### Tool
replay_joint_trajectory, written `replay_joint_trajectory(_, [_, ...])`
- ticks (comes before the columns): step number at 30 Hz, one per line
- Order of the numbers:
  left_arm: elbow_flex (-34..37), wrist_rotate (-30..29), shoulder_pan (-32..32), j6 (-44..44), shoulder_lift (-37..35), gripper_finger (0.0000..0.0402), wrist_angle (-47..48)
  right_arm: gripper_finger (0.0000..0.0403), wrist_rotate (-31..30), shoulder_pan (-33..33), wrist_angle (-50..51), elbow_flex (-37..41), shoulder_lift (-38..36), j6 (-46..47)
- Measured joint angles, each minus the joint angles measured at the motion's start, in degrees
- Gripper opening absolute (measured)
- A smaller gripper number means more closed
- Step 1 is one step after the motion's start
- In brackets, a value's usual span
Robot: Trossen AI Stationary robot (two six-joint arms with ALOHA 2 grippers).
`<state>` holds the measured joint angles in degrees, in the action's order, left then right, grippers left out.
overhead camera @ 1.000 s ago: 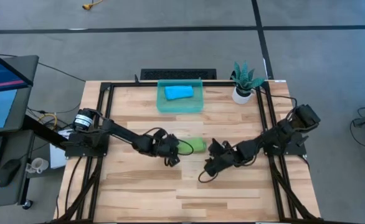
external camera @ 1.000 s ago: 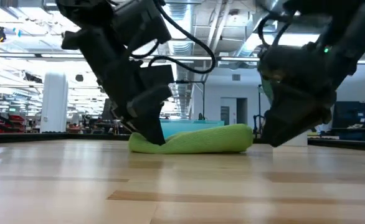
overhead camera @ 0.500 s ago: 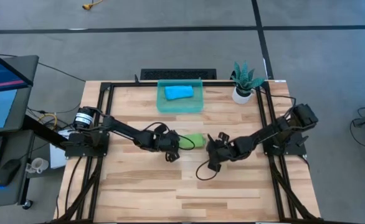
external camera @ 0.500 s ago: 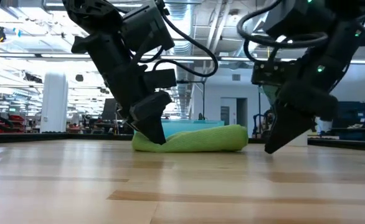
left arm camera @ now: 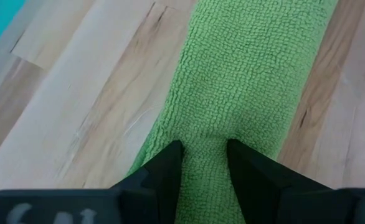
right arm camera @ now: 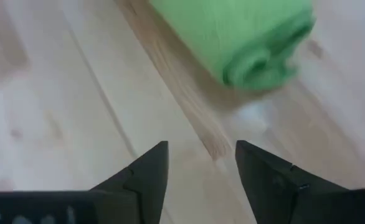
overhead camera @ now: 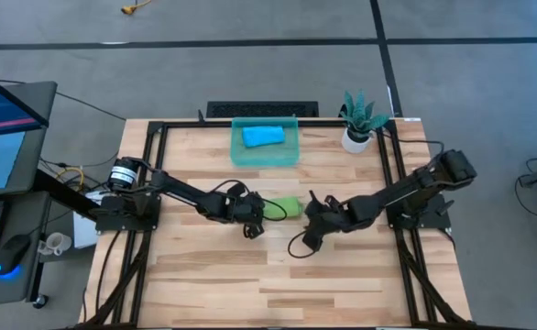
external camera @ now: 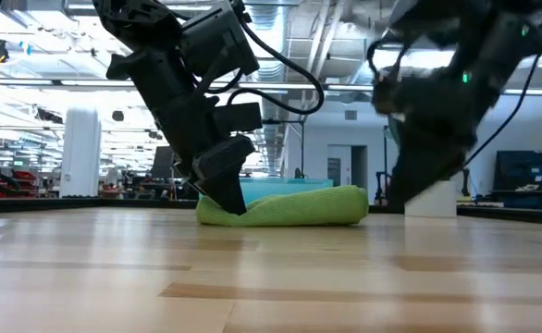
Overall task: Roll microfiber towels into tight, uniform cylinder then place into a basket
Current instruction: Put the green microfiber cloth into the bin
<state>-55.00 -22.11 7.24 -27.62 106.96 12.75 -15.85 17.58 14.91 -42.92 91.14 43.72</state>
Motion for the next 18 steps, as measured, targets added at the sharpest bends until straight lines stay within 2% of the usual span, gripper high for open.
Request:
replay_joint_trajectory(6, [0.00, 0.22, 0.00, -0.01, -0.02, 0.0127, -0.04, 0.0187, -2.72, -0.94, 2.54, -0.01, -10.62, -5.20])
replay_joint_trajectory(10, [0.00, 0.26, 0.00, -0.02, 0.00, 0.0127, -0.09, 0.0170, -9.42, -0.66, 7.21, 0.05, -18.45, -5.17])
replay_joint_trajectory(14, [0.00, 0.28, 0.02, -0.04, -0.02, 0.0127, -0.07, 0.0158, -13.32, 1.57, 5.44, 4.97, -22.56, -0.26])
replay_joint_trajectory(18, [0.00, 0.61, 0.02, -0.04, -0.02, 0.0127, -0.04, 0.0149, -13.75, 3.44, -5.39, 13.62, -21.97, 9.38])
